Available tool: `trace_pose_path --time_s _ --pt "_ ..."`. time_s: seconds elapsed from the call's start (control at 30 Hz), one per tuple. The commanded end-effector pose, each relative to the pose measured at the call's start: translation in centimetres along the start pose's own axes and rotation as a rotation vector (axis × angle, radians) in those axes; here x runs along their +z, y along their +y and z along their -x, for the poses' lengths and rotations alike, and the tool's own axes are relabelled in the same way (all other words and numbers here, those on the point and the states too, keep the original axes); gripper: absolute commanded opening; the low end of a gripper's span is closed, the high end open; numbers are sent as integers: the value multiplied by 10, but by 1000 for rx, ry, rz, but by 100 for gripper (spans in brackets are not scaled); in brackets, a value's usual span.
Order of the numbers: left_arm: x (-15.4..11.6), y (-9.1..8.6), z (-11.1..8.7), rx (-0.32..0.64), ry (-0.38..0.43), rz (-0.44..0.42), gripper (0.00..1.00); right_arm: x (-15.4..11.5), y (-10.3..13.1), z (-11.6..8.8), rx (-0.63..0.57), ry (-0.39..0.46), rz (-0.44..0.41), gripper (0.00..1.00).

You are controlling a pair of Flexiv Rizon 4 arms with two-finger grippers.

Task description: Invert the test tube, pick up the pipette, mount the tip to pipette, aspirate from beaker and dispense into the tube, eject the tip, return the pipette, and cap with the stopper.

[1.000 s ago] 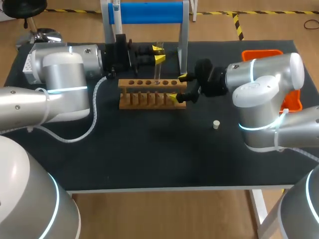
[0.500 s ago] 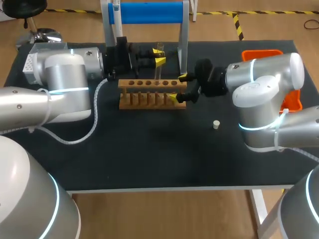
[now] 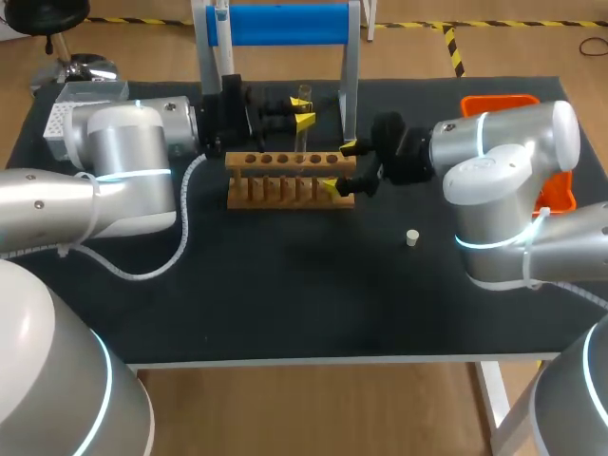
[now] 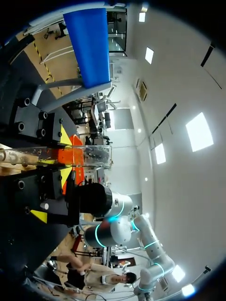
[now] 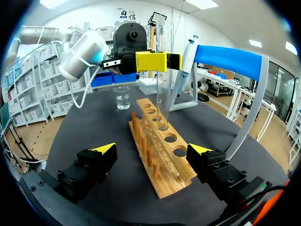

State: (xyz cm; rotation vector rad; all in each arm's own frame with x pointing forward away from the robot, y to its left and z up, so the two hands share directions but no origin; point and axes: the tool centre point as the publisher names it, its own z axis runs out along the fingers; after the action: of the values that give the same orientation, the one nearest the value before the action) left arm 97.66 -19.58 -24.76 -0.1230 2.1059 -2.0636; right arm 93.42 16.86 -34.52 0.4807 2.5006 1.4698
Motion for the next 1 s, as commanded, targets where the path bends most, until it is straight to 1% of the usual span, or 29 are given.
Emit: trace_pose_path --time_s 0.03,0.53,1.0 --pt "2 4 -1 -4 -5 -2 0 0 0 0 0 0 0 100" --pt "-1 17 -2 -31 -24 4 0 0 0 0 0 0 0 100" --pt "-3 24 -2 -34 -49 -12 0 0 0 0 0 0 0 100"
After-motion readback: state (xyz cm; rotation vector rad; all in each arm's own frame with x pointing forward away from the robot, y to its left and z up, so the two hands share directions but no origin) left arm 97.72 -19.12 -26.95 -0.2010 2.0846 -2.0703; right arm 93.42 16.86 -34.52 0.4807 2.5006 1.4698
